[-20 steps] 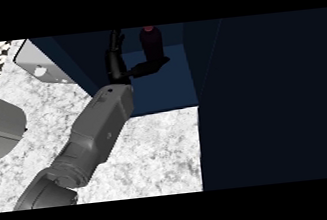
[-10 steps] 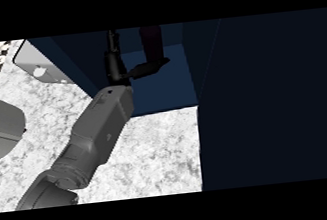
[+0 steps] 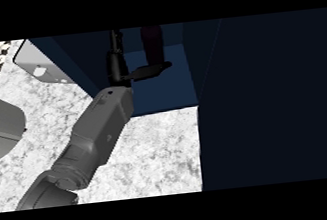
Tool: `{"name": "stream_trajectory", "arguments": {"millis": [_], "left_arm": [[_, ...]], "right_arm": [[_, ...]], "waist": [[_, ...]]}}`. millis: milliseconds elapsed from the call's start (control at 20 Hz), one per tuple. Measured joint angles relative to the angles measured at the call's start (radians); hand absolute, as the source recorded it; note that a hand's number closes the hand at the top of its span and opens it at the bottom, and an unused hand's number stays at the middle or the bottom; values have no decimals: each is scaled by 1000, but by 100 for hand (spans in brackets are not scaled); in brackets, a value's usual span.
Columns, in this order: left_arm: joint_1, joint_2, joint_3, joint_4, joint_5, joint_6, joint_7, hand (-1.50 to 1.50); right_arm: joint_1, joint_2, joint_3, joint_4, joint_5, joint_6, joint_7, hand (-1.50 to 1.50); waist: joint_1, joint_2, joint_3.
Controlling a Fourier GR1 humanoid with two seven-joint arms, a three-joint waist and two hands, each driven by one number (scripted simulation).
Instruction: Pick up the wine, place it into the cabinet and close the cabinet
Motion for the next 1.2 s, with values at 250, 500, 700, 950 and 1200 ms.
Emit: {"name": "stream_trajectory", "arguments": {"millis": [250, 500, 700, 950, 1200], "left_arm": [[2, -1, -14, 0, -7, -42, -4, -150], [15, 0, -18, -11, 27, -71, -16, -150], [24, 0, -32, -26, 64, -99, -20, -150], [50, -1, -78, -61, 115, -128, -20, -150], [105, 0, -165, -134, 192, -108, 0, -150]], "right_arm": [[23, -5, -3, -5, -2, 11, -4, -150], [18, 7, 21, -3, 0, 3, -5, -150], [3, 11, 28, -6, 2, -17, 13, -150], [-4, -4, 7, -10, -1, -23, 38, -150], [-7, 6, 25, -7, 3, -32, 36, -150]], "waist": [[3, -1, -1], [-2, -5, 0], [-3, -7, -1], [-3, -12, -1], [4, -16, -2]]}}
